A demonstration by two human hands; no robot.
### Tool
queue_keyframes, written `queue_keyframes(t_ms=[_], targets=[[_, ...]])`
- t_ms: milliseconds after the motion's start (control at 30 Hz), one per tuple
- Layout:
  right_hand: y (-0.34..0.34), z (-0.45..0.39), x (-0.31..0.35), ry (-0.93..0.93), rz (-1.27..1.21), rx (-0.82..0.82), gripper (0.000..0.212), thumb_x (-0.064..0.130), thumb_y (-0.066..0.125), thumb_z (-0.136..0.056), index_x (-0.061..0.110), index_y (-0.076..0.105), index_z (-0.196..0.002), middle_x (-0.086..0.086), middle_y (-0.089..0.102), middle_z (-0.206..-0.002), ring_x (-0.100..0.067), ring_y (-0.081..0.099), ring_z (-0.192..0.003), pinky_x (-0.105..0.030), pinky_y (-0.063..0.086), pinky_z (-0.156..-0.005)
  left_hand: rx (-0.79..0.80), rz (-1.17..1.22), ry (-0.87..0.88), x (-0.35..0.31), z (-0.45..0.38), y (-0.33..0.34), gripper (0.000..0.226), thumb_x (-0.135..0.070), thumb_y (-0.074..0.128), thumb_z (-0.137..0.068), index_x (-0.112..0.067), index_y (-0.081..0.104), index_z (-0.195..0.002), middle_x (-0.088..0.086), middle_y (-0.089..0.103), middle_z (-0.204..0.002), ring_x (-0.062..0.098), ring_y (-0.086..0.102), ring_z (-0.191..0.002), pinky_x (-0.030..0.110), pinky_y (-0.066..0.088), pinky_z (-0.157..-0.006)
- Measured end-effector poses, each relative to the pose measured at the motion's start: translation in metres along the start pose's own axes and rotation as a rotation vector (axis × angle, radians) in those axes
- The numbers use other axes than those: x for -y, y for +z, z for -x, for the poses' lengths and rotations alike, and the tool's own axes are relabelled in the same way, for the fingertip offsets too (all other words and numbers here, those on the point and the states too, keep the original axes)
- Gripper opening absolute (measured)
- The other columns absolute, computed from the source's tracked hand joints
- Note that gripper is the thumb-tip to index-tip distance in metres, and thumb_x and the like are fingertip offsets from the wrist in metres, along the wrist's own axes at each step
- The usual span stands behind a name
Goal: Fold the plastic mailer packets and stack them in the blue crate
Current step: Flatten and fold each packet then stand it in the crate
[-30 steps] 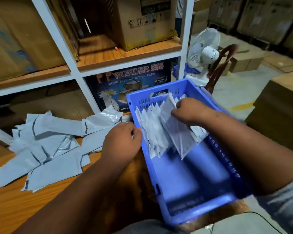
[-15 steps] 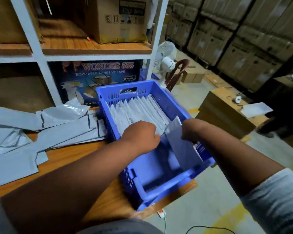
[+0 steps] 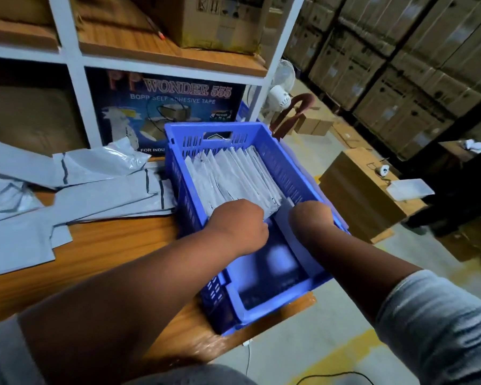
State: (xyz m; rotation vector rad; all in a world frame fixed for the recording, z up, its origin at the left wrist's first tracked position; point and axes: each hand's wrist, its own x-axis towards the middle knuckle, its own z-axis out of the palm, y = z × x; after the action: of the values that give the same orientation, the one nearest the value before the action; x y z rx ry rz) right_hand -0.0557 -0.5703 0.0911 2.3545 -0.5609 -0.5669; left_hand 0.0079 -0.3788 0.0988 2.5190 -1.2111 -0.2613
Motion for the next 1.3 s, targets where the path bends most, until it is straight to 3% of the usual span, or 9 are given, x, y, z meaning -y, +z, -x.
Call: queue_keyframes(t_ms=[267,400,533,600,667,867,1000,1133,1300], targets=[[0.004,0.003,0.003,0.005,-0.119,0.066,0.040,0.011,0.047,-0.106,0.014,0.066,-0.141,-0.006,0.067,-0.141,-0.032,0.063,-0.131,-0.046,0.054,-0.096,-0.023,-0.004,0.009,0.000,-0.001,0.004,0.029,-0.042,0.050,-0.105,-0.021,0.050,-0.085,0.006,0.056,-0.091,0.034,0.060,-0.091,0.035,0.037,-0.072],[-0.010,0.002,-0.015,0.050,-0.294,-0.002,0.036,0.012,0.053,-0.100,0.015,0.068,-0.133,-0.006,0.069,-0.134,-0.032,0.067,-0.124,-0.043,0.055,-0.092,-0.094,0.083,0.005,0.003,-0.001,0.003,0.041,-0.039,0.051,-0.104,-0.018,0.040,-0.070,0.000,0.047,-0.075,0.033,0.053,-0.079,0.035,0.032,-0.064],[-0.043,0.007,-0.032,-0.011,-0.388,-0.131,0.010,0.025,0.067,-0.099,0.018,0.068,-0.107,-0.004,0.072,-0.105,-0.032,0.069,-0.094,-0.035,0.048,-0.072,-0.221,0.132,0.046,0.009,0.003,-0.007,0.042,-0.035,0.053,-0.103,-0.018,0.037,-0.068,-0.001,0.043,-0.070,0.032,0.052,-0.074,0.037,0.030,-0.061],[-0.068,0.010,-0.034,-0.026,-0.425,-0.184,0.021,0.035,0.074,-0.098,0.017,0.063,-0.096,0.000,0.059,-0.079,-0.029,0.057,-0.076,-0.035,0.047,-0.068,-0.289,0.116,0.072,0.017,0.007,-0.018,0.038,-0.035,0.054,-0.102,-0.019,0.041,-0.070,-0.001,0.044,-0.072,0.033,0.054,-0.075,0.038,0.031,-0.062],[-0.098,0.014,-0.027,-0.070,-0.463,-0.240,0.028,0.043,0.074,-0.098,0.017,0.064,-0.096,0.001,0.053,-0.074,-0.026,0.054,-0.070,-0.035,0.048,-0.066,-0.351,0.107,0.058,0.032,0.014,-0.032,0.034,-0.036,0.056,-0.101,-0.018,0.049,-0.073,-0.003,0.047,-0.072,0.029,0.054,-0.075,0.038,0.033,-0.061],[-0.185,0.030,0.039,-0.271,-0.552,-0.520,0.023,0.042,0.069,-0.101,0.021,0.061,-0.092,-0.004,0.065,-0.088,-0.031,0.063,-0.084,-0.037,0.048,-0.066,-0.465,0.069,-0.074,0.098,0.048,-0.071,0.031,-0.040,0.058,-0.097,-0.021,0.053,-0.072,-0.004,0.056,-0.072,0.025,0.056,-0.075,0.039,0.047,-0.061],[-0.236,0.042,0.101,-0.424,-0.584,-0.528,0.012,0.029,0.066,-0.098,0.020,0.070,-0.104,-0.011,0.073,-0.100,-0.037,0.069,-0.097,-0.035,0.043,-0.067,-0.503,0.027,-0.189,0.145,0.090,-0.093,0.025,-0.038,0.059,-0.096,-0.027,0.057,-0.073,-0.006,0.061,-0.075,0.019,0.055,-0.073,0.033,0.034,-0.056],[-0.268,0.052,0.168,-0.568,-0.636,-0.517,0.018,0.043,0.066,-0.102,0.026,0.070,-0.103,-0.005,0.073,-0.099,-0.032,0.070,-0.095,-0.035,0.054,-0.072,-0.509,0.006,-0.359,0.198,0.146,-0.100,0.023,-0.042,0.061,-0.096,-0.026,0.072,-0.085,-0.004,0.068,-0.081,0.020,0.061,-0.079,0.036,0.051,-0.066],[-0.263,0.065,0.263,-0.730,-0.699,-0.468,0.017,0.037,0.072,-0.096,0.033,0.069,-0.113,0.003,0.069,-0.111,-0.021,0.066,-0.104,-0.035,0.054,-0.076,-0.437,-0.006,-0.554,0.277,0.233,-0.083,0.017,-0.039,0.060,-0.094,-0.027,0.071,-0.087,-0.006,0.067,-0.084,0.017,0.061,-0.081,0.039,0.056,-0.072]])
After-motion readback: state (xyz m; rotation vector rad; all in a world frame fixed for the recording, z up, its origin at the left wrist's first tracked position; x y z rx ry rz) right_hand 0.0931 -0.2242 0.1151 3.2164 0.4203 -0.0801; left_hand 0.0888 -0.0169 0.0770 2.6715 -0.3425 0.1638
